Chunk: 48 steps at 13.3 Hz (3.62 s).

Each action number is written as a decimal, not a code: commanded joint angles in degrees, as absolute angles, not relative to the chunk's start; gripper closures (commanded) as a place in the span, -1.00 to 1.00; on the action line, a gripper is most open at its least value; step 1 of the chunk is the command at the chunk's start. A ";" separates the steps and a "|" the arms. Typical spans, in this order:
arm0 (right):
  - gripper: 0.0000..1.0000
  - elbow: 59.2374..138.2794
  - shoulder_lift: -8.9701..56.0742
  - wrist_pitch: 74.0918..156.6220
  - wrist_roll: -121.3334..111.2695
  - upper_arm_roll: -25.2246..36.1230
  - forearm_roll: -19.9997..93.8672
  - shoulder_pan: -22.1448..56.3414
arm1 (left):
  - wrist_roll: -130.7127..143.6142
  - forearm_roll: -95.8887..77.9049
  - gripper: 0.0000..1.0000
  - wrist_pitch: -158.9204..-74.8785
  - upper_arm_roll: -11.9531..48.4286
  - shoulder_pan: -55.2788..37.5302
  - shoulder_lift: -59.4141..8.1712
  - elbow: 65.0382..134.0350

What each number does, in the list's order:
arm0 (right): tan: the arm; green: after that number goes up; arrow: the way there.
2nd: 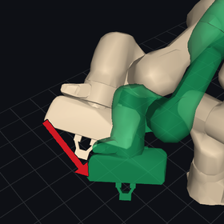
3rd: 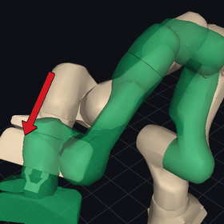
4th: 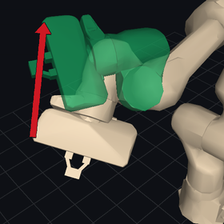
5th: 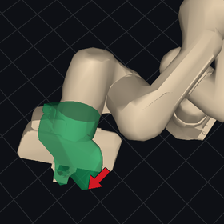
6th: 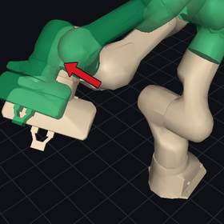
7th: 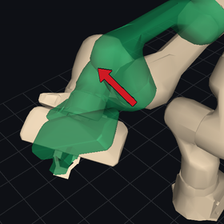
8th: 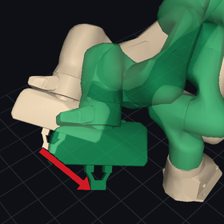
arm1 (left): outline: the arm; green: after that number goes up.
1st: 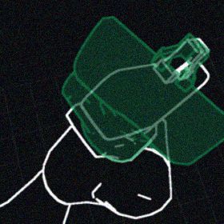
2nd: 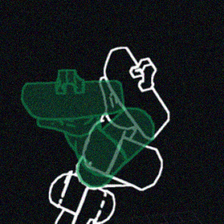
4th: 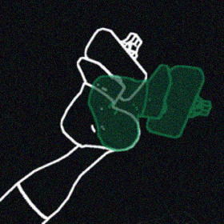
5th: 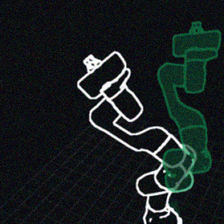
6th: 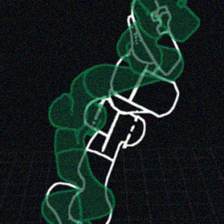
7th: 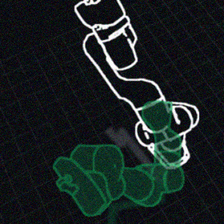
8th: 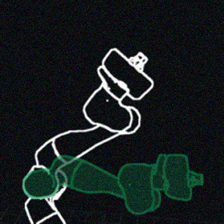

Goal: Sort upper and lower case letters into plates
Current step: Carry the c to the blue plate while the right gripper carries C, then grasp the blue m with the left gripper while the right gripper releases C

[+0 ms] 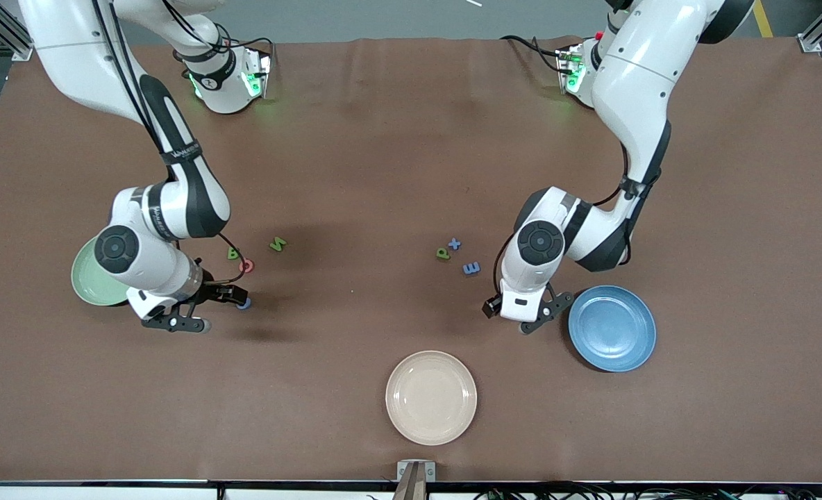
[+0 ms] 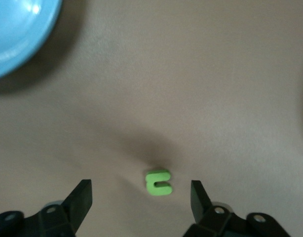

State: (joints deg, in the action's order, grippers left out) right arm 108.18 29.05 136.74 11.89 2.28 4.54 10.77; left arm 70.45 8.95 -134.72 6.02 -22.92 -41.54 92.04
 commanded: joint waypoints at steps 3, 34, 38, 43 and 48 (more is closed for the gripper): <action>-0.97 108.90 33.13 140.27 12.39 2.55 7.56 11.42 | 74.79 10.11 -0.59 -135.62 5.71 -23.91 -45.26 89.03; 0.62 119.35 23.28 133.05 -31.28 2.99 7.56 -17.83 | 30.32 9.14 0.77 -123.93 5.54 -3.87 -39.10 88.24; 0.57 120.40 25.40 136.22 -32.78 3.08 7.56 -18.89 | 31.64 8.26 -1.00 -124.37 5.97 -4.04 -39.03 87.98; -0.99 120.85 25.32 136.42 -32.17 3.08 7.56 -18.46 | 51.30 8.35 -1.00 -122.08 9.40 -15.52 -38.14 88.33; -1.00 114.17 23.47 124.45 -22.44 2.99 7.56 -11.89 | 58.62 8.35 -0.83 -131.10 9.40 -25.74 -39.55 93.23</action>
State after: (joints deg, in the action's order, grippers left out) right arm 114.02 24.63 125.40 -26.67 3.07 6.63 -15.39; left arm 58.26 8.68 -126.29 10.00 -25.34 -39.74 89.65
